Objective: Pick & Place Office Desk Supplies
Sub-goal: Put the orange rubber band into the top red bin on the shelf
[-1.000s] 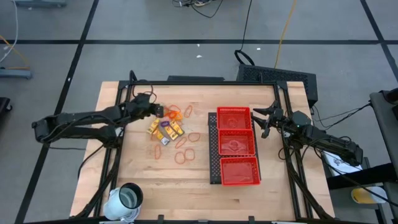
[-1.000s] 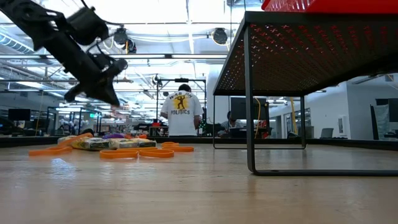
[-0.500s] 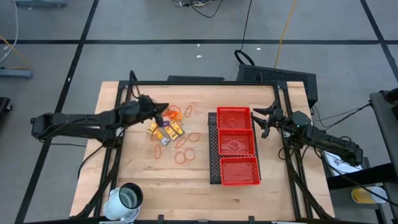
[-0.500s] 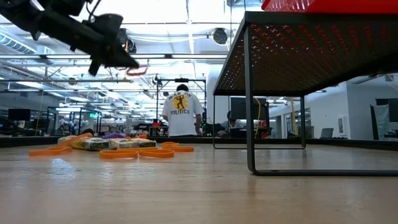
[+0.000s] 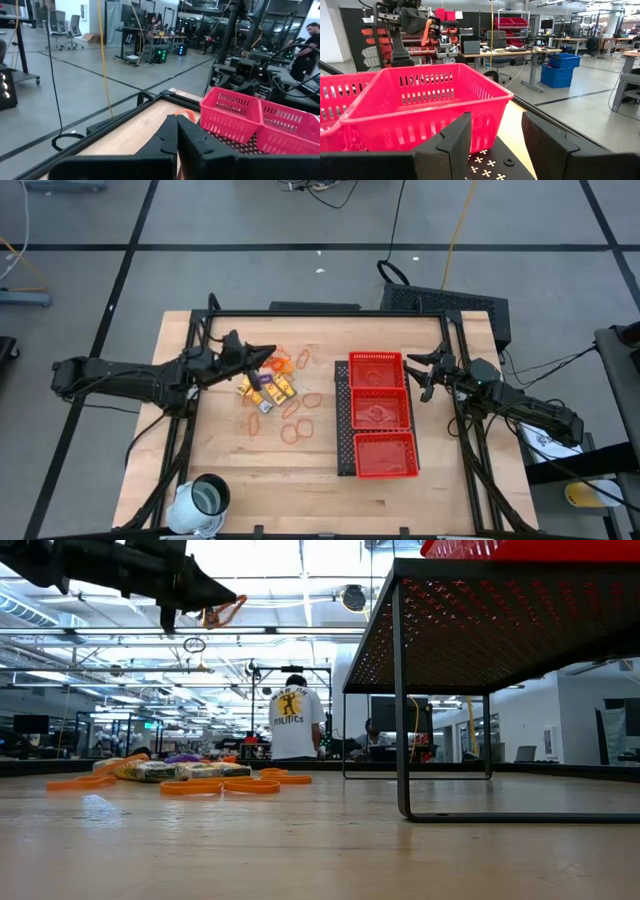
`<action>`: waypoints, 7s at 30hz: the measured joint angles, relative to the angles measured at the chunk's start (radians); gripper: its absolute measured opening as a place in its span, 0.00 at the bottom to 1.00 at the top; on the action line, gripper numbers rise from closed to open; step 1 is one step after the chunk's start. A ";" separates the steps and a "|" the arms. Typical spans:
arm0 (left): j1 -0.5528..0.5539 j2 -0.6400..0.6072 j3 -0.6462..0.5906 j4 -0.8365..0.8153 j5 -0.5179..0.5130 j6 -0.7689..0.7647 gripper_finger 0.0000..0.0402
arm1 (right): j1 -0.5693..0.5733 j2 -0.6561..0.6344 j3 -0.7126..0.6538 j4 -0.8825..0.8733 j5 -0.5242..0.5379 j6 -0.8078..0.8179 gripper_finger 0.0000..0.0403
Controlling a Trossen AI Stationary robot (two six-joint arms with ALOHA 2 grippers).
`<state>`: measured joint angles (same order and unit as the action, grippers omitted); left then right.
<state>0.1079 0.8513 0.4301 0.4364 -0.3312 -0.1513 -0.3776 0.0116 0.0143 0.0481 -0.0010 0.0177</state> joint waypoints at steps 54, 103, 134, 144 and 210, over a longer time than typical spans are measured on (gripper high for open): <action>0.060 0.463 0.283 0.248 0.305 0.168 0.02 | 0.020 0.637 0.425 0.401 -0.160 0.213 0.46; 0.041 0.464 0.282 0.220 0.293 0.130 0.12 | 0.190 1.483 0.934 0.588 -0.185 0.044 0.01; 0.031 0.366 0.282 0.002 0.196 0.094 0.62 | 0.190 0.983 0.919 -0.397 -0.052 -0.087 0.12; 0.031 0.366 0.282 -0.001 0.192 0.089 0.62 | 0.190 0.983 0.890 -0.350 -0.052 -0.083 0.47; 0.031 0.365 0.282 -0.234 0.129 0.042 0.62 | 0.189 0.892 0.891 -0.465 -0.261 -0.006 0.63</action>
<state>0.1387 1.2160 0.7116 0.2023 -0.2026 -0.1096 -0.1886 0.9038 0.9054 -0.4171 -0.2619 0.0116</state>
